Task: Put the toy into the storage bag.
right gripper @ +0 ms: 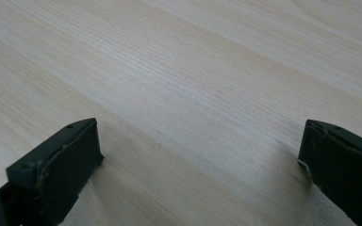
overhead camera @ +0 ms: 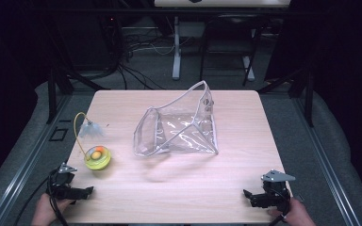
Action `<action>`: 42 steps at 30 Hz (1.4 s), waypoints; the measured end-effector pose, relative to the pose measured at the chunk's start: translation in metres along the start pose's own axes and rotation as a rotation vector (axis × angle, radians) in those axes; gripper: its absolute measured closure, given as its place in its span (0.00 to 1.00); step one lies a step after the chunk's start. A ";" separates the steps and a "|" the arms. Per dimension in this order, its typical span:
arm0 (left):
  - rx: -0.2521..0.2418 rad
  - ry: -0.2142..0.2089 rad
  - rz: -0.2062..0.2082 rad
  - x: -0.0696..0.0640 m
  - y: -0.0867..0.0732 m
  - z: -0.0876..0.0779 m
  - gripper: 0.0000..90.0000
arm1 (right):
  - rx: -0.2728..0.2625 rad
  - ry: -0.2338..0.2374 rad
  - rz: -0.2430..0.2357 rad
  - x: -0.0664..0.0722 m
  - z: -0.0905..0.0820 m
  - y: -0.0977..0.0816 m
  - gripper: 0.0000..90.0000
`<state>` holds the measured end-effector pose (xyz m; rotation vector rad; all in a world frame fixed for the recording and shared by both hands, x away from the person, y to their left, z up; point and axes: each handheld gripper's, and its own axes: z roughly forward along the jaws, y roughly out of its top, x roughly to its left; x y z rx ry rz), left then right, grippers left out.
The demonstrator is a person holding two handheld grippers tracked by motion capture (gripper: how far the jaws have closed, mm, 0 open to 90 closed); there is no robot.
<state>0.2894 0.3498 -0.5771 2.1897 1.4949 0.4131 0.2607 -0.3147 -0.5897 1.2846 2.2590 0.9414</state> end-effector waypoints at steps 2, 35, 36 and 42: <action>-0.003 -0.001 -0.003 0.000 0.000 0.000 0.00 | 0.000 0.000 0.000 0.000 0.000 0.000 0.00; -0.154 -0.057 -0.012 0.005 0.034 -0.048 0.00 | 0.000 0.000 0.000 0.000 0.000 0.000 0.00; -0.163 -0.055 -0.011 0.006 0.035 -0.050 0.00 | 0.000 0.000 0.000 0.000 0.000 0.000 0.00; -0.225 -0.097 -0.028 0.006 0.043 -0.054 0.00 | 0.000 0.000 0.000 0.000 0.000 0.000 0.00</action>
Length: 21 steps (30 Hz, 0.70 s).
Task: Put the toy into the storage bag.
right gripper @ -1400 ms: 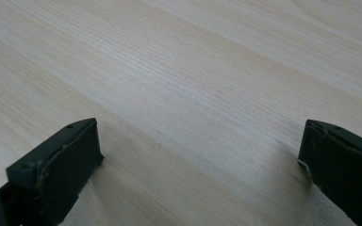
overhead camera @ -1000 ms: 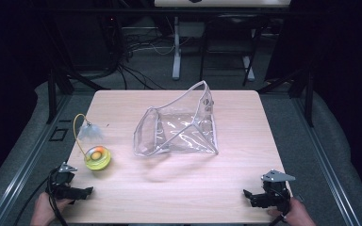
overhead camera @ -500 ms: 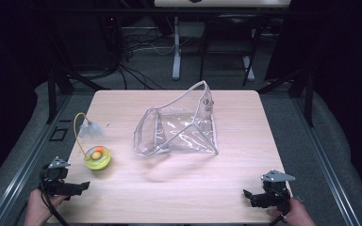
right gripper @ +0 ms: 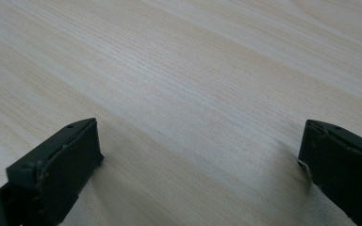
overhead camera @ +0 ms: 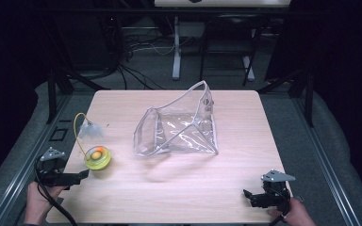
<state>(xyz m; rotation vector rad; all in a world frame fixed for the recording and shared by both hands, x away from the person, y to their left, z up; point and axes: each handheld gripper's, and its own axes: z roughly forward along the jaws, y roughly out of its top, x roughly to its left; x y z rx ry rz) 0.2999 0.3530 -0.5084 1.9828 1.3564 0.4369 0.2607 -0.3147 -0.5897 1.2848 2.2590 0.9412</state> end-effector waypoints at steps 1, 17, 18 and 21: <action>-0.028 -0.016 -0.005 -0.001 0.005 -0.001 0.00 | 0.000 0.000 0.000 0.000 0.000 0.000 0.00; -0.134 0.045 -0.030 0.002 0.033 0.003 0.22 | 0.000 0.000 0.000 0.000 0.000 0.000 0.00; -0.139 0.054 -0.025 0.002 0.033 0.003 0.22 | 0.000 0.000 0.000 0.000 0.000 0.000 0.00; -0.139 0.059 -0.020 0.002 0.034 0.005 0.40 | 0.000 0.000 0.000 0.000 0.000 0.000 0.00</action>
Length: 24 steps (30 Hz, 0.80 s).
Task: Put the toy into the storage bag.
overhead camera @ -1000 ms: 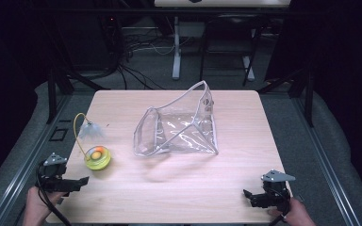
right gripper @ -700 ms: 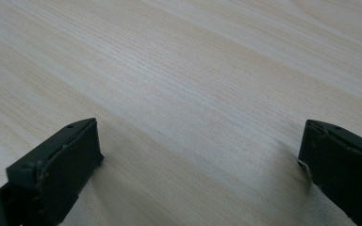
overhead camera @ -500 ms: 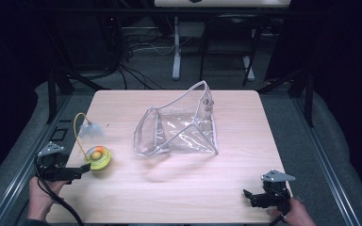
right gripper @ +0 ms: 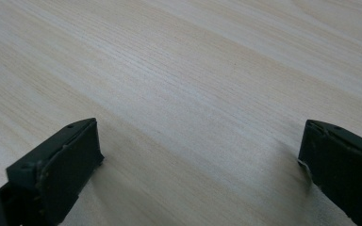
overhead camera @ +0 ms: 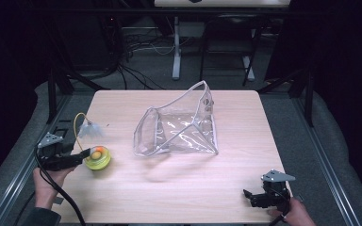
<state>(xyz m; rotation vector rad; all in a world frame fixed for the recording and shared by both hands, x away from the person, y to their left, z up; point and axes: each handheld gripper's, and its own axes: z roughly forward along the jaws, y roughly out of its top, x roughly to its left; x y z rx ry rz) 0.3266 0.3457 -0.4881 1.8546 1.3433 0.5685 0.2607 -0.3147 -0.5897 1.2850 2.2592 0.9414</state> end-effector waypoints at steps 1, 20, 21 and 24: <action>0.004 -0.004 0.005 0.000 0.000 0.000 0.51 | 0.000 0.000 0.000 0.000 0.000 0.000 0.00; -0.040 -0.023 0.019 -0.002 0.001 -0.002 0.89 | 0.000 0.000 0.000 0.000 0.000 0.000 0.00; -0.046 -0.025 0.016 -0.002 0.001 -0.003 0.89 | -0.001 0.000 0.000 0.000 0.000 0.000 0.00; -0.076 -0.026 0.005 -0.001 0.002 -0.005 0.88 | 0.000 0.000 0.000 0.000 0.000 0.000 0.00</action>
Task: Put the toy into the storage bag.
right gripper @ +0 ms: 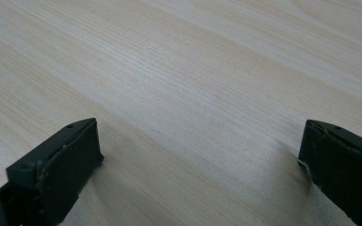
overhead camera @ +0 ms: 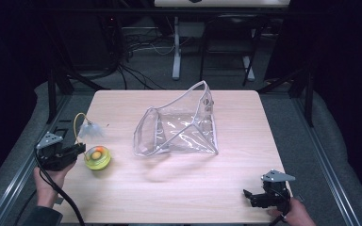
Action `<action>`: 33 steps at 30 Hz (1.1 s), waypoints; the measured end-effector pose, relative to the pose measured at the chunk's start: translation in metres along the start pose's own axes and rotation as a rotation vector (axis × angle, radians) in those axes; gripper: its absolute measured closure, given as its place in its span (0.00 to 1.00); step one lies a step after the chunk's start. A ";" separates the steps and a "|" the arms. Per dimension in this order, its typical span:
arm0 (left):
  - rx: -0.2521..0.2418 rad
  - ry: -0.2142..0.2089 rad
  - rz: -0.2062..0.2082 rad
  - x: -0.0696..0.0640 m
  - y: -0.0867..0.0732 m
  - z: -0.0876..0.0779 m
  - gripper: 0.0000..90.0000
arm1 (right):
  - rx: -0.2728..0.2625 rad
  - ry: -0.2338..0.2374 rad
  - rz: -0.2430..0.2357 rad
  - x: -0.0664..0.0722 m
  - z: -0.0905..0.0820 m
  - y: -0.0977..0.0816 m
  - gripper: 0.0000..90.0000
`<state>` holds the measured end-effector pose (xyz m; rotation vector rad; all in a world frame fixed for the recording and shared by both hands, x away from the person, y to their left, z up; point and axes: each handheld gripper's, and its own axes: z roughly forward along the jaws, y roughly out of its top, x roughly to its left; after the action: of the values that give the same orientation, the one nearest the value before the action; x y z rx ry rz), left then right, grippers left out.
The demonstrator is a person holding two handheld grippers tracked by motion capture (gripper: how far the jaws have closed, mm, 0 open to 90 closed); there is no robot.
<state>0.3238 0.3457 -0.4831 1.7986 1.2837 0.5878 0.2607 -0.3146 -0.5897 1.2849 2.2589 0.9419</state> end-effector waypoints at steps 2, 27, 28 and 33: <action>-0.009 0.003 -0.002 0.001 0.001 -0.002 0.88 | 0.000 0.000 0.000 0.000 0.000 0.000 0.00; 0.008 -0.014 0.064 -0.010 0.017 0.002 0.98 | 0.000 0.000 0.000 0.000 0.000 0.000 0.00; 0.007 -0.022 0.063 -0.011 0.018 0.000 0.98 | 0.000 -0.001 0.000 0.000 0.000 0.000 0.00; 0.015 -0.034 0.077 -0.014 0.020 -0.002 0.98 | 0.000 -0.001 0.000 0.000 0.000 0.000 0.00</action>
<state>0.3282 0.3306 -0.4639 1.8692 1.2036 0.5884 0.2607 -0.3146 -0.5897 1.2857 2.2586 0.9411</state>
